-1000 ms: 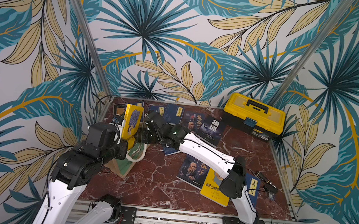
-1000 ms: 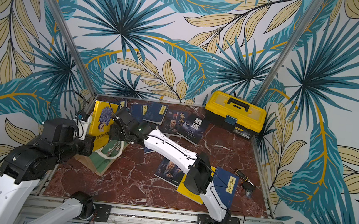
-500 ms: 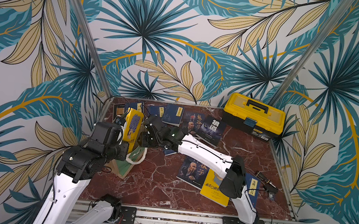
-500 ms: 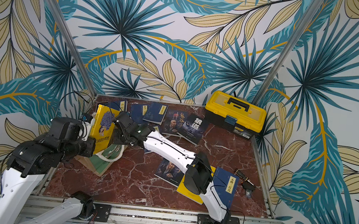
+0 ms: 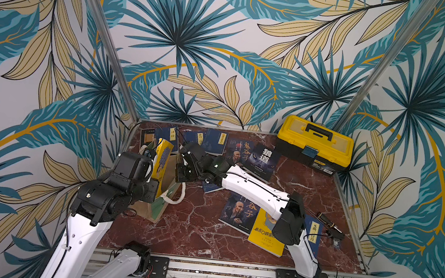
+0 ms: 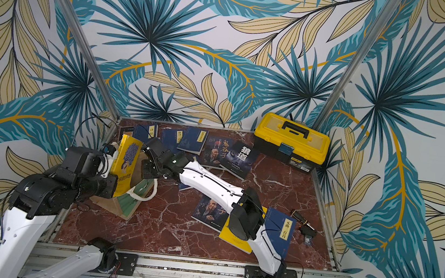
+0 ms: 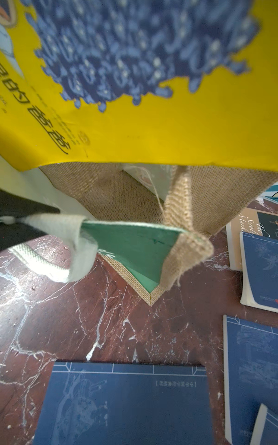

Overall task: Put the books into the canvas bag
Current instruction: Place the book in the canvas bag.

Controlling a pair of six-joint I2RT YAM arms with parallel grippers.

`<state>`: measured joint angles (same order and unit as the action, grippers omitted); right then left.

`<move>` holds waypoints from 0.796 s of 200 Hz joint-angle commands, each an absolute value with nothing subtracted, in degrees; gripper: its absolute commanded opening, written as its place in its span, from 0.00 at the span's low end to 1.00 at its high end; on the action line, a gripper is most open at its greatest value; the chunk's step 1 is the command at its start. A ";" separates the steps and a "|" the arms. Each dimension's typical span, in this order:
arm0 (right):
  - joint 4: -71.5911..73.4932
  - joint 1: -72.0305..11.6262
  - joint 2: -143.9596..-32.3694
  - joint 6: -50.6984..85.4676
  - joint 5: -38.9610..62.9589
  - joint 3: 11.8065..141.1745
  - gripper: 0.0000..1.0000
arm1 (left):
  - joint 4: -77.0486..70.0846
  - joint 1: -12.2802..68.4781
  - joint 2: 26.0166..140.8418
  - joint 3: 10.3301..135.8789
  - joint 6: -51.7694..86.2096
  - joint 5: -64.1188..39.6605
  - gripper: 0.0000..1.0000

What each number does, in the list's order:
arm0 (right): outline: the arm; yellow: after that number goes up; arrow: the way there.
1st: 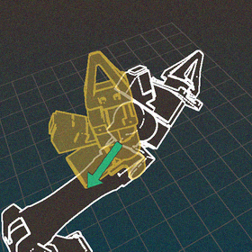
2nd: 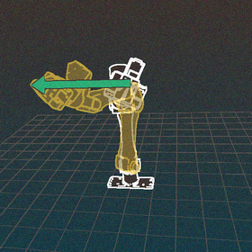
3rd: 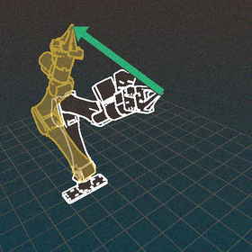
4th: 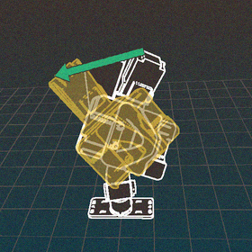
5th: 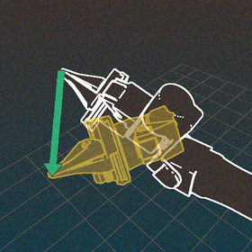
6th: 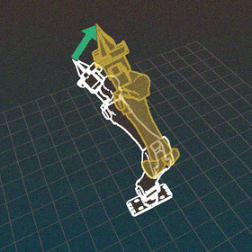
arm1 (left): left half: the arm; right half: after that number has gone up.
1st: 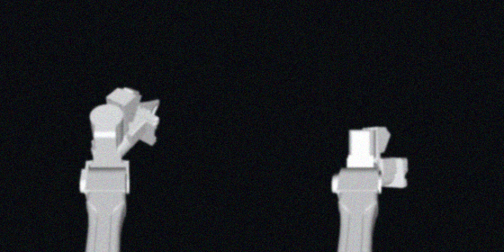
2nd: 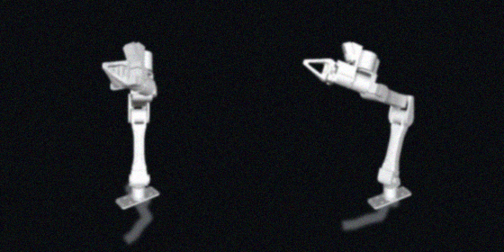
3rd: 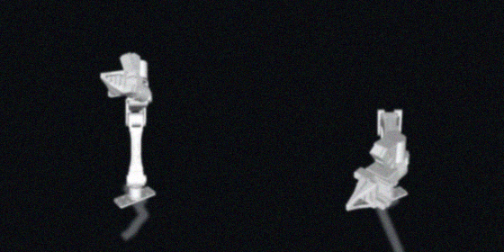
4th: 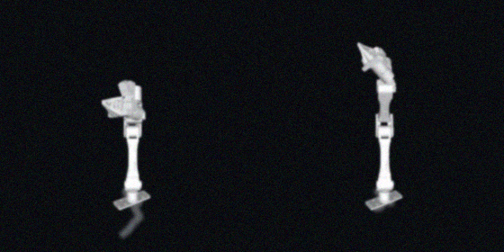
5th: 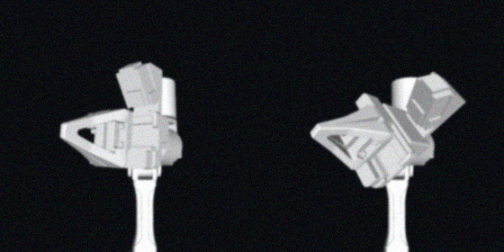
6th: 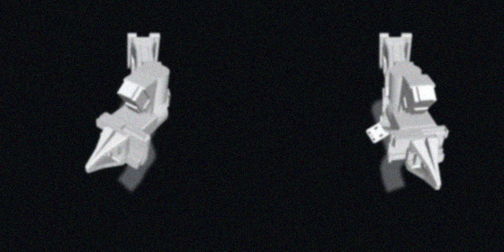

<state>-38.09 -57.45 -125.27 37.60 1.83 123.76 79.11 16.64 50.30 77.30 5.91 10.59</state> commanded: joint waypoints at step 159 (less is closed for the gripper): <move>-42.19 -51.43 -121.29 35.26 6.81 127.43 0.00 | 83.58 16.27 57.90 82.63 3.50 10.34 0.00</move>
